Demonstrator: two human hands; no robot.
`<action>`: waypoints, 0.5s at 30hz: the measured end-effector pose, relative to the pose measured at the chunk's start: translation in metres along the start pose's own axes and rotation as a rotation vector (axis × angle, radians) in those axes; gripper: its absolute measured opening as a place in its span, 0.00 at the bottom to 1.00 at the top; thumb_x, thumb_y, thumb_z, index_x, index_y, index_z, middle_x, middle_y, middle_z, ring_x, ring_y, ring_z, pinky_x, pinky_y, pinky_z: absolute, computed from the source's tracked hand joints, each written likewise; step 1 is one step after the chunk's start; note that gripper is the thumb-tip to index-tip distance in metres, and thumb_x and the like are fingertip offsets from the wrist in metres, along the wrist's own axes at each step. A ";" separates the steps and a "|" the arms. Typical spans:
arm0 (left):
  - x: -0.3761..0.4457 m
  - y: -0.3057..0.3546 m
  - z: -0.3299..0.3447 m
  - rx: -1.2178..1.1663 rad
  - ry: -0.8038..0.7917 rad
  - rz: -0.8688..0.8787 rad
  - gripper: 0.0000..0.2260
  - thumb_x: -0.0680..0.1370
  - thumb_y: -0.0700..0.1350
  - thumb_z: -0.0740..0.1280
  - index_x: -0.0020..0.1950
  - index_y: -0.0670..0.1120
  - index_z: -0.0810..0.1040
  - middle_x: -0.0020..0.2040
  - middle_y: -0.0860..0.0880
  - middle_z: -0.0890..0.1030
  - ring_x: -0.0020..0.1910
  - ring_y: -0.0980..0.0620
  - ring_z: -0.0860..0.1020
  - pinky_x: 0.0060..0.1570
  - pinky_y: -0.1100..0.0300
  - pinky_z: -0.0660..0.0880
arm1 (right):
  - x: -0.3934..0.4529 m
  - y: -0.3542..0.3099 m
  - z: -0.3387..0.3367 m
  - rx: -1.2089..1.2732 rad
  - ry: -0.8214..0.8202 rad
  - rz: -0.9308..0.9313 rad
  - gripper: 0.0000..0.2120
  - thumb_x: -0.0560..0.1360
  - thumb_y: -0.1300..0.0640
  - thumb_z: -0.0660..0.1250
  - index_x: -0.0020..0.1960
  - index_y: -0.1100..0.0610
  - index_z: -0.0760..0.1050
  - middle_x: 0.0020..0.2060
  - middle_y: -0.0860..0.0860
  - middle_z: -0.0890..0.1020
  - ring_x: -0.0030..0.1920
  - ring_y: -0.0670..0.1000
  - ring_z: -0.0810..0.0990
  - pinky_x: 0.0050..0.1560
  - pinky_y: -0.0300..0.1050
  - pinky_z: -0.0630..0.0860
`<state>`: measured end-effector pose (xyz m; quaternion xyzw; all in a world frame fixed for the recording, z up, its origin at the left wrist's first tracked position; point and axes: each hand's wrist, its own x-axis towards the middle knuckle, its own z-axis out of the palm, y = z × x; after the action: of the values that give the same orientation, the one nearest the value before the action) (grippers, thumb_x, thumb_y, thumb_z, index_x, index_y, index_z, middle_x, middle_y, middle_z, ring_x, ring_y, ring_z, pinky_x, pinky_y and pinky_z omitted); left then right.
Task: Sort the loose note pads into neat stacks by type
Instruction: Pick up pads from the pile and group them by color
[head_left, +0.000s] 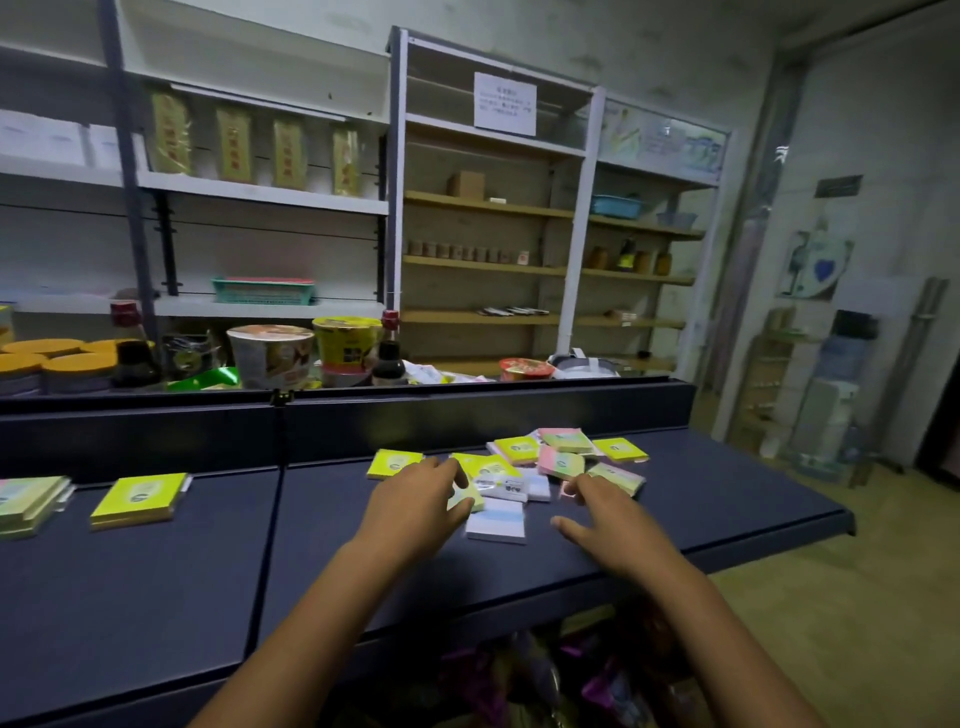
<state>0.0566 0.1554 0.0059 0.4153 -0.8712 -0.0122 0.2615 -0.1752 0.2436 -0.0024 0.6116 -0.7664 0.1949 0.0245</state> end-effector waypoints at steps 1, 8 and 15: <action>0.006 0.002 0.005 -0.002 -0.002 0.006 0.12 0.79 0.57 0.62 0.60 0.54 0.73 0.56 0.55 0.78 0.57 0.52 0.75 0.47 0.56 0.72 | 0.003 0.006 0.000 -0.007 0.001 0.009 0.21 0.77 0.41 0.66 0.66 0.49 0.69 0.65 0.48 0.74 0.64 0.50 0.74 0.59 0.48 0.75; 0.065 0.013 0.042 0.000 -0.022 0.032 0.12 0.79 0.56 0.62 0.60 0.53 0.74 0.55 0.54 0.78 0.55 0.52 0.77 0.42 0.57 0.70 | 0.045 0.046 0.001 -0.022 0.001 0.055 0.22 0.77 0.42 0.65 0.67 0.51 0.69 0.66 0.49 0.73 0.65 0.51 0.73 0.60 0.49 0.74; 0.123 0.013 0.069 -0.027 -0.012 -0.001 0.12 0.79 0.55 0.62 0.60 0.53 0.74 0.57 0.53 0.78 0.56 0.51 0.77 0.49 0.55 0.75 | 0.098 0.074 0.002 -0.006 0.034 0.056 0.15 0.77 0.43 0.66 0.58 0.50 0.71 0.61 0.47 0.76 0.60 0.49 0.75 0.56 0.48 0.75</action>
<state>-0.0489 0.0603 0.0040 0.4122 -0.8722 -0.0267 0.2621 -0.2697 0.1649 0.0027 0.5865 -0.7832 0.2036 0.0340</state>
